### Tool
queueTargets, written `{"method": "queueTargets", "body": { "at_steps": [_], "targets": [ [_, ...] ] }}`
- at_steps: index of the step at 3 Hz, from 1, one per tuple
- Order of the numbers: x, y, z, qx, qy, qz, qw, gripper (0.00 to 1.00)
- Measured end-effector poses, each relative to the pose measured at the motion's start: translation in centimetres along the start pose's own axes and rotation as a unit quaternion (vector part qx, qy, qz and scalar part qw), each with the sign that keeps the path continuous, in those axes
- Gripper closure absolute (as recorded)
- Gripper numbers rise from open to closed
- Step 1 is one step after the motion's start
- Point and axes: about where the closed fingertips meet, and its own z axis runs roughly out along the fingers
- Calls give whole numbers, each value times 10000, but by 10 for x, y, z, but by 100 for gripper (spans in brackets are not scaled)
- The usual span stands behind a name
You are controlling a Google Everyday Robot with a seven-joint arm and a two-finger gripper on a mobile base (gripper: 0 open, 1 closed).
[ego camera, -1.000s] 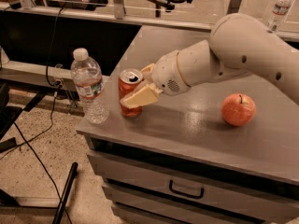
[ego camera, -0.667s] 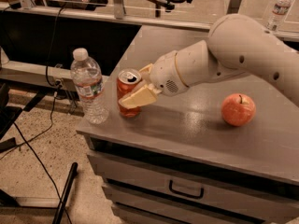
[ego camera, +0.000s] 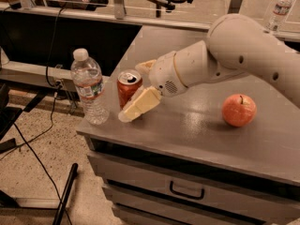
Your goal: Move coke can near water bottle
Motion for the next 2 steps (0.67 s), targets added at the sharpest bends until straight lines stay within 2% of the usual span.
{"method": "queueTargets", "body": {
  "at_steps": [1, 2],
  "targets": [
    [-1, -3, -9, 62, -25, -83, 9999, 0],
    [1, -10, -36, 216, 31, -306, 9993, 0]
  ]
}}
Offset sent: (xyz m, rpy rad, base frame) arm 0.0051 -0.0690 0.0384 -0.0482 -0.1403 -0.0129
